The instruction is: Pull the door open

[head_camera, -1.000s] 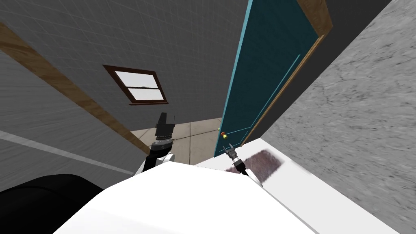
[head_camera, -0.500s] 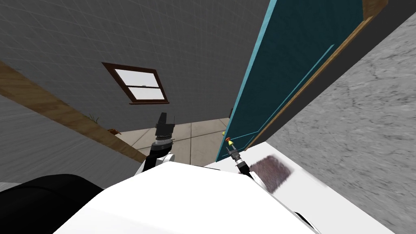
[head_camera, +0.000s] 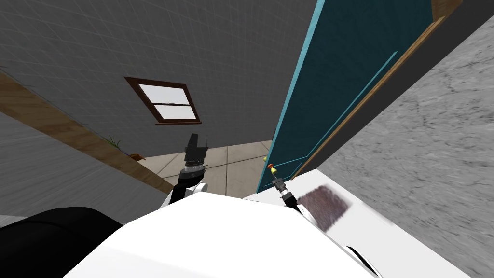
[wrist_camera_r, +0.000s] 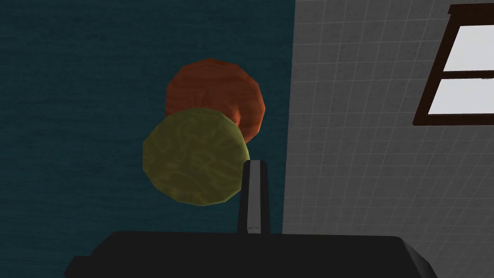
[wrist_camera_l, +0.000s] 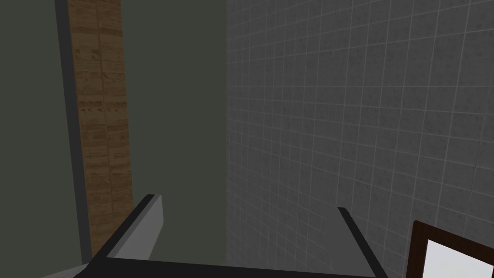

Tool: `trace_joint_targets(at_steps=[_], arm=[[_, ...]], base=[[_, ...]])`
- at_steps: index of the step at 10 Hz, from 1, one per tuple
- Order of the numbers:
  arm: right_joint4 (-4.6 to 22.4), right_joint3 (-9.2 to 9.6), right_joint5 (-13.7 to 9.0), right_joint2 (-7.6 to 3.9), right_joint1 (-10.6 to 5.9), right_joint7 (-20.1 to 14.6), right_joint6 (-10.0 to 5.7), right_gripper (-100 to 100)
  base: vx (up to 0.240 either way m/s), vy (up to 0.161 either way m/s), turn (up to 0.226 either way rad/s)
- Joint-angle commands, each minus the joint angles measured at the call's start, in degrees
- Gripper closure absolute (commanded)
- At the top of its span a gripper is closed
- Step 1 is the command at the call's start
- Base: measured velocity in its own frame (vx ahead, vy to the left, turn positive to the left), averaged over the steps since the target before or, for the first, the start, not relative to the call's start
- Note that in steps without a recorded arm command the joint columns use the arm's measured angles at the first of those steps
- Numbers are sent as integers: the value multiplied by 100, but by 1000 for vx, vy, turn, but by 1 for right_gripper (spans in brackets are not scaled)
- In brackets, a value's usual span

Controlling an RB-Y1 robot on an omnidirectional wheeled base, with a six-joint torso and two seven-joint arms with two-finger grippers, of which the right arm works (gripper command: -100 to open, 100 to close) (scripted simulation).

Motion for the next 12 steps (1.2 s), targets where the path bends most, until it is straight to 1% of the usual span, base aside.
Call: trace_joint_targets(at_steps=[1,4,5,6,7,8,9,11,12], arm=[[-8,15,9,19,-11,-2,4,100],[-8,15,9,19,-11,-2,4,100],[22,-20,-25,-60,25,-13,-75,-100],[30,-30,-36,-84,32,-17,-99,-100],[47,-53,-60,-137,47,-24,-154,-100],[64,-77,-85,-191,62,-32,-211,-100],[72,-88,-97,-217,69,-35,-238,-100],[100,-127,-138,-306,94,-47,-329,-100],[162,-116,-126,-259,46,-15,-313,-100]], base=[[2,-6,12],[0,0,0],[-98,-26,47],[-160,-41,53],[-176,-62,40],[-160,-105,32],[-154,-89,36],[-160,-107,29],[-64,-67,10]])
